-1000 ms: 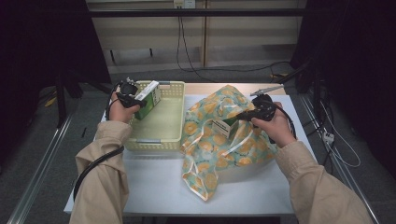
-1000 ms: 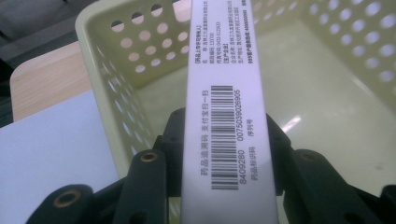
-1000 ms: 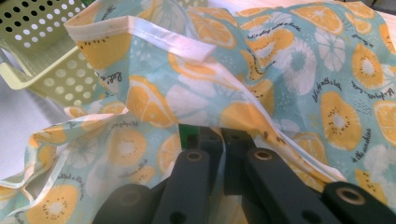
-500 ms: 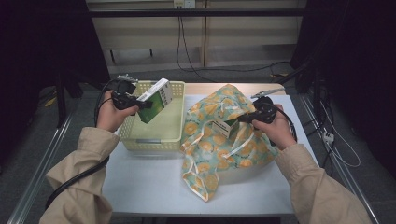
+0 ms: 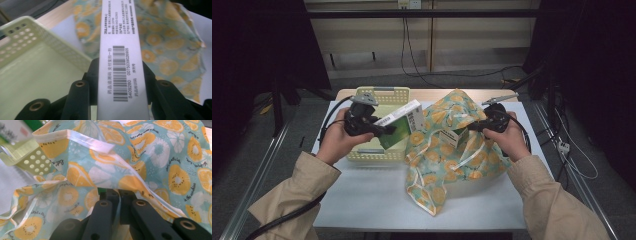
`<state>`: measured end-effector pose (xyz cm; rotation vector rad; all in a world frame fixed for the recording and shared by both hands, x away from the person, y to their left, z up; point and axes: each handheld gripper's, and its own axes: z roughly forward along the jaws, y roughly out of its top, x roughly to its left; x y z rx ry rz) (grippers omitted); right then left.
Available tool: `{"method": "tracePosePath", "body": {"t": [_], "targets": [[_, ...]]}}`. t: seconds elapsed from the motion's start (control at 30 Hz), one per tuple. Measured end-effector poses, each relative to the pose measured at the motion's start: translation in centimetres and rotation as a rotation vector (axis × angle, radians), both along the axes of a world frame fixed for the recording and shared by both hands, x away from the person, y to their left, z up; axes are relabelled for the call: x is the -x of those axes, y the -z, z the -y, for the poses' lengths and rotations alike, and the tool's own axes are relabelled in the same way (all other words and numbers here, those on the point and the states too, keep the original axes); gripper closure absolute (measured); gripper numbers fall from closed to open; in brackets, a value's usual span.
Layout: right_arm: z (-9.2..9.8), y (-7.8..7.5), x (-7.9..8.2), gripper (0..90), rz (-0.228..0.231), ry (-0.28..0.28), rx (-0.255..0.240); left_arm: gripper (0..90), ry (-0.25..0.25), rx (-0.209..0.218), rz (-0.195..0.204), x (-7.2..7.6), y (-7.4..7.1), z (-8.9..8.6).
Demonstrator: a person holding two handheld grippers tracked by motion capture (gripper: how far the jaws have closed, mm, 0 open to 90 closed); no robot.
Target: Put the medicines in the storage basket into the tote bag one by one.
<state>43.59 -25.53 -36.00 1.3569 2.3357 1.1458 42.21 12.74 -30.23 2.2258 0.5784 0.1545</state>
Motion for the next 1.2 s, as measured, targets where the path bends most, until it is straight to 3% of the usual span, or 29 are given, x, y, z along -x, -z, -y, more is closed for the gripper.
{"method": "tracePosePath", "body": {"t": [0.17, 0.4, 0.6, 0.93, 1.2], "targets": [[-0.1, 0.0, 0.0, 89.8, 0.002, -0.003, -0.001, 63.5, 0.078, -0.011, -0.002, 1.9, 1.3, 2.7], [-0.6, -0.1, 0.1, 89.9, 0.004, -0.009, 0.000, 63.5, 0.129, -0.058, -0.025, 2.1, 4.1, 6.3], [-0.6, -0.3, 0.0, 89.9, 0.009, -0.015, -0.003, 63.5, 0.130, -0.027, -0.051, 2.0, 5.8, 8.6], [-0.3, -0.8, 0.1, 89.8, 0.018, -0.013, -0.012, 63.5, 0.120, -0.071, -0.055, 1.7, 7.9, 11.9], [-0.4, -1.1, 0.3, 89.9, 0.028, -0.013, -0.010, 63.4, 0.114, -0.067, -0.068, 1.1, 9.1, 14.1]]}}
